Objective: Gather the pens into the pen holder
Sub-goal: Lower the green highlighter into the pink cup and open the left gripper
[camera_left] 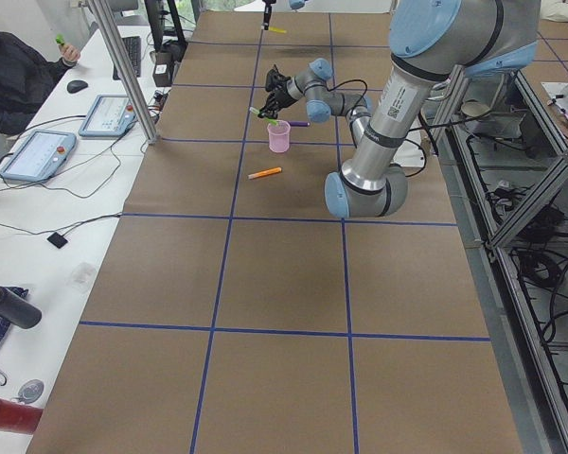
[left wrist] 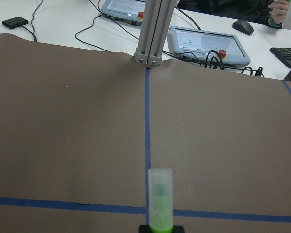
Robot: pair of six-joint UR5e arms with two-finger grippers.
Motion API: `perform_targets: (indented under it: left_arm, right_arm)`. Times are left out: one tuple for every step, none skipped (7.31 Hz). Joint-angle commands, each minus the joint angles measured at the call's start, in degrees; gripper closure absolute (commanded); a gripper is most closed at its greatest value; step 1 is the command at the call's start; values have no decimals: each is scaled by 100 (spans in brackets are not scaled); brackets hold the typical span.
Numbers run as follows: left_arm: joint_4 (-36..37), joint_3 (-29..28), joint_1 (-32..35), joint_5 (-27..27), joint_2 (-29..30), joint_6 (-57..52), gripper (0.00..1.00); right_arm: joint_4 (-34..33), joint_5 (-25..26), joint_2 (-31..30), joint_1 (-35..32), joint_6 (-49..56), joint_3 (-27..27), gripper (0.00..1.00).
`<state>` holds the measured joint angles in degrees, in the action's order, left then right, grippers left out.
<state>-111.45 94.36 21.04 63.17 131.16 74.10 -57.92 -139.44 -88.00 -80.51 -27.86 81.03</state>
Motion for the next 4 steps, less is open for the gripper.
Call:
perform_targets:
  left_arm:
    - [-122,29,-12,20,-3,-159,100]
    - [-114,117,-12,63,-21,-168,88]
    - [-105,144,-12,229,-38,-168,85]
    - [-105,153,-12,239,-64,-168,85]
  right_arm:
    - [-8,-13,-7,-8,0,9,100]
    - [-8,-22,-7,0,0,27,100]
    - [-8,-22,-15,-8,0,71,100]
    - [-8,-22,-15,-8,0,80,100]
